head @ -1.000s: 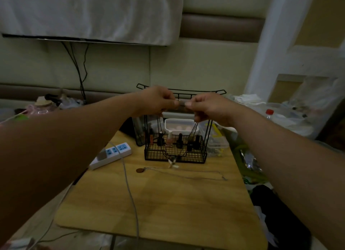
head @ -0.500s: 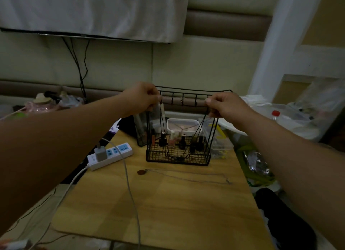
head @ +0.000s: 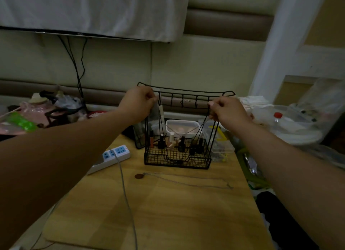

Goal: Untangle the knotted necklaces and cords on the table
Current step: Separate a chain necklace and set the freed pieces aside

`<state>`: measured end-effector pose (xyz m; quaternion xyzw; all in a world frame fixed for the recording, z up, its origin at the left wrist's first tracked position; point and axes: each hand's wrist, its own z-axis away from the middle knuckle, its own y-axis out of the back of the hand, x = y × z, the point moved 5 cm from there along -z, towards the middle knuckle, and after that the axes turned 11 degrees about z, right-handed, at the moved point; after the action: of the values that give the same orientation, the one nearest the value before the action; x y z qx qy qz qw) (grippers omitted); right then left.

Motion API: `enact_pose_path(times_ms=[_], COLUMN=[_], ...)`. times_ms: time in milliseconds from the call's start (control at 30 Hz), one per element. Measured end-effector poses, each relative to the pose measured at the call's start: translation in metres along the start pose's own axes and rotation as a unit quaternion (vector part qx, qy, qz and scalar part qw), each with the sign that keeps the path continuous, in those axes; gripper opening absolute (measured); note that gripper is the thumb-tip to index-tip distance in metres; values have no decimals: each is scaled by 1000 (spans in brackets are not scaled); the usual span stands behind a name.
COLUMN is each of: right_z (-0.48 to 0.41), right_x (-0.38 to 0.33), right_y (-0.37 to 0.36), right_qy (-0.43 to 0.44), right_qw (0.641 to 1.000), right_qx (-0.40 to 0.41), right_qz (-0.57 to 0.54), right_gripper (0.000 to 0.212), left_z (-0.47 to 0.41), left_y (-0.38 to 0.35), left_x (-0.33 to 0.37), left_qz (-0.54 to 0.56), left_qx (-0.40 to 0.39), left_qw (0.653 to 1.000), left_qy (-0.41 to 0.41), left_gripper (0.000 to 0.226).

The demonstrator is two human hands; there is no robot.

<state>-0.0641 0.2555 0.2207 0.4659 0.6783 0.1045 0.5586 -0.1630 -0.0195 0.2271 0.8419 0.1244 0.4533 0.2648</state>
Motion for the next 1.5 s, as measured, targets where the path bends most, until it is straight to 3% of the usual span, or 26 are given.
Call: enact_pose_path(times_ms=[133, 267, 700, 900, 1000, 1100, 1200, 1400, 1500], right_z=[3, 11, 24, 47, 81, 125, 151, 176, 182], right_x=[11, 26, 34, 48, 63, 82, 94, 87, 86], right_y=[-7, -21, -47, -49, -66, -99, -113, -118, -113], right_qy=[8, 25, 46, -22, -12, 40, 67, 88, 80], right_qw=[999, 997, 995, 998, 993, 954, 916, 887, 899], right_qx=[35, 17, -1, 23, -32, -174, -216, -251, -259], right_qz=[37, 77, 94, 56, 110, 242, 330, 378, 344], right_gripper=[21, 20, 19, 14, 8, 7, 7, 17, 16], left_z=[4, 9, 25, 61, 98, 134, 157, 179, 187], left_y=[-13, -22, -32, -42, -73, -124, -172, -206, -203], left_x=[-13, -24, -36, -32, -26, -24, -24, -13, -11], left_qz=[-34, -52, -34, 19, -5, -62, -146, -217, -191], left_qx=[-8, -17, 48, 69, 12, -152, -290, -303, -292], left_qw=[999, 998, 998, 997, 1000, 986, 945, 927, 937], left_qy=[-8, -14, -6, 4, -15, -33, -48, -41, -14], left_gripper=[4, 9, 11, 11, 9, 11, 31, 33, 23])
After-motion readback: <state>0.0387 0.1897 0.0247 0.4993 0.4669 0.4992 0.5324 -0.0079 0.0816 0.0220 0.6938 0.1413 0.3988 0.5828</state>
